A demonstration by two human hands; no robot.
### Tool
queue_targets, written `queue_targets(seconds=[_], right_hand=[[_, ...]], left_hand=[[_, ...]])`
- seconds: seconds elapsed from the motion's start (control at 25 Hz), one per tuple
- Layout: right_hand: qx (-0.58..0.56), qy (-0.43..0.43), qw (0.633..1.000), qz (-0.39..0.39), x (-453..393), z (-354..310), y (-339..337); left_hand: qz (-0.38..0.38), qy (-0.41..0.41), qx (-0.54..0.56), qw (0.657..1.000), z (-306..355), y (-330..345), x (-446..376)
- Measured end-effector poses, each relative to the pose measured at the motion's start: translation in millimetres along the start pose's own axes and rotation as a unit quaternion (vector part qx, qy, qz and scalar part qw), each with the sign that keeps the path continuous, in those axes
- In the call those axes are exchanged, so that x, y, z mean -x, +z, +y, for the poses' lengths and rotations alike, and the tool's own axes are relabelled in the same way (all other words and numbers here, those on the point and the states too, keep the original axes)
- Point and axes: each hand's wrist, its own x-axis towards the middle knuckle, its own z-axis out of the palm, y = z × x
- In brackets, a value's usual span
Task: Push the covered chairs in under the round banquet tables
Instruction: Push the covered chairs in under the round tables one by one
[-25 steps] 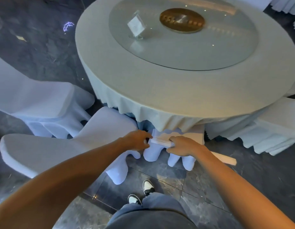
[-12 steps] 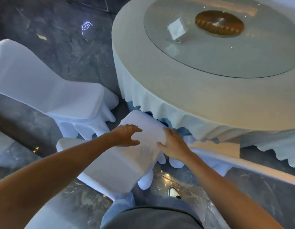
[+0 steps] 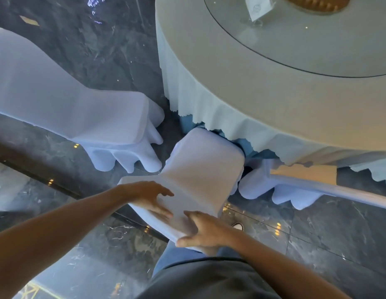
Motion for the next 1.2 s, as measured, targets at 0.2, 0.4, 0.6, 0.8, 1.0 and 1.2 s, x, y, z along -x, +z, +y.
queue_targets(seconds=[0.2,0.4,0.6,0.8,1.0,1.2], right_hand=[[0.137,-0.027,0.99,0.019,-4.8,4.0,22.7],[0.106,-0.006,0.99,0.093,-5.8,5.4,35.3],[0.105,0.066,0.972,0.2,6.9,36.3,-4.2],[0.111,0.119,0.944,0.286,21.7,71.0,-61.2],[0.11,0.145,0.929,0.321,25.8,105.7,-101.9],[0.128,0.177,0.925,0.31,28.1,126.6,-127.6]], left_hand=[[-0.052,0.055,-0.019,0.997,-5.2,-5.1,6.1],[-0.038,0.162,-0.173,0.971,-11.7,-0.4,9.3],[0.064,0.201,-0.139,0.968,23.2,-27.4,-10.3],[0.175,0.177,-0.117,0.961,66.6,-61.7,-40.7],[0.225,0.123,-0.107,0.961,107.1,-86.2,-63.5],[0.25,0.063,-0.098,0.961,129.1,-90.5,-89.5]])
